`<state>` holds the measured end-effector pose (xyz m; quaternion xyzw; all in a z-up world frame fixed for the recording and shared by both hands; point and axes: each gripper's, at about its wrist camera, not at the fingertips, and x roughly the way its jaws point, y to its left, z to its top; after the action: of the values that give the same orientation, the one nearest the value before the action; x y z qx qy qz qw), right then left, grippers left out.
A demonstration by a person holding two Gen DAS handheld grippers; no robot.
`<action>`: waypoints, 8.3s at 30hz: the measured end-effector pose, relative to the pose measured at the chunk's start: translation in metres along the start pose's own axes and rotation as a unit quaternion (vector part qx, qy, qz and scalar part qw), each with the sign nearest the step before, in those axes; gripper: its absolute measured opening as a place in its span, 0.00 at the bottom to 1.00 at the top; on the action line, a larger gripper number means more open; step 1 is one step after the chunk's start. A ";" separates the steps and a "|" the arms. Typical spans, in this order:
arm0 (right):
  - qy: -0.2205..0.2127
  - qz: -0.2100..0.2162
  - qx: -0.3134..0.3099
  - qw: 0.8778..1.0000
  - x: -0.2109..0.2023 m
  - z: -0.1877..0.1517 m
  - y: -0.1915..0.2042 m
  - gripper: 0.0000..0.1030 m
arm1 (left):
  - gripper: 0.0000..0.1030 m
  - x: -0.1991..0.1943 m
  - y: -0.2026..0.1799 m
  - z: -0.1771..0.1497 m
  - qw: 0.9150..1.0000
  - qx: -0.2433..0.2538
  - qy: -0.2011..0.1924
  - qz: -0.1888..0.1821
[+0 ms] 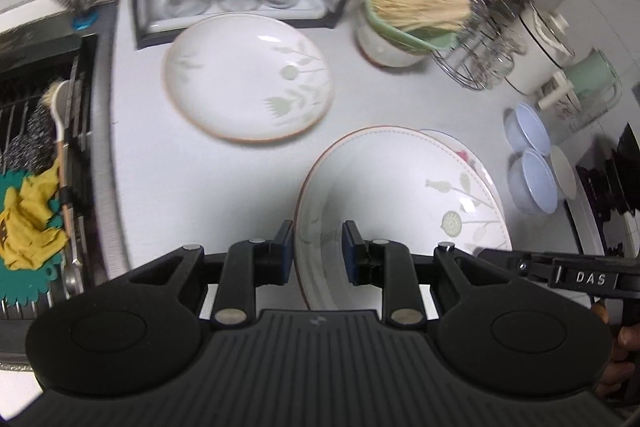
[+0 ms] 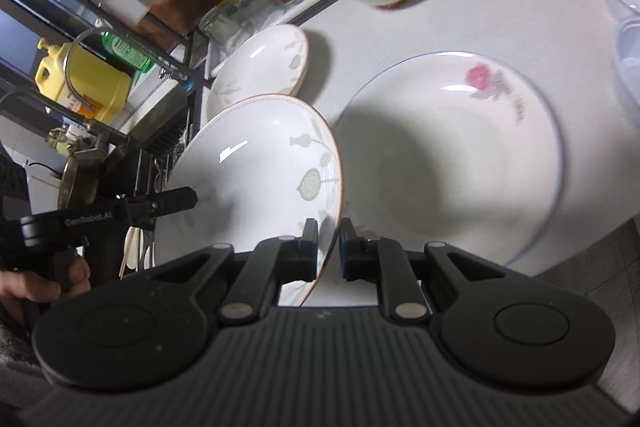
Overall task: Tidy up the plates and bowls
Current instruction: 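Lift the leaf-pattern plate with both grippers and carry it over the rose plate, then lower the plate onto the rose plate and open both grippers, then move both grippers to the second leaf-pattern plate and close on its rim, then lift the second leaf-pattern plate with both grippers and carry it over the stack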
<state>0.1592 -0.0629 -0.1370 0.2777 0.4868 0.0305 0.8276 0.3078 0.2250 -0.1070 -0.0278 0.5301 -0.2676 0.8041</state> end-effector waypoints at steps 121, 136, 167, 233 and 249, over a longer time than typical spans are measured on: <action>-0.153 0.061 -0.277 0.947 -0.149 0.012 -0.070 0.86 | 0.97 -0.096 -0.233 -0.139 0.925 -0.133 -0.226 0.276; -0.117 0.048 -0.270 0.954 -0.086 0.039 -0.011 0.86 | 0.97 -0.082 -0.139 -0.067 0.938 -0.144 -0.194 0.250; -0.043 -0.063 -0.145 0.986 0.091 0.124 0.072 0.83 | 0.97 0.021 0.077 0.078 0.976 -0.131 -0.069 0.161; 0.046 -0.059 -0.112 0.991 0.083 0.148 0.044 0.13 | 0.26 0.026 0.041 0.095 0.991 -0.122 -0.012 0.063; 0.054 -0.057 -0.109 0.991 0.017 0.131 -0.034 0.13 | 0.26 0.047 -0.069 0.059 0.993 -0.090 0.000 0.076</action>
<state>0.2682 -0.1428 -0.1182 0.1552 0.5395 0.0508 0.8260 0.3451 0.1302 -0.0975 -0.0593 0.5522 -0.1567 0.8167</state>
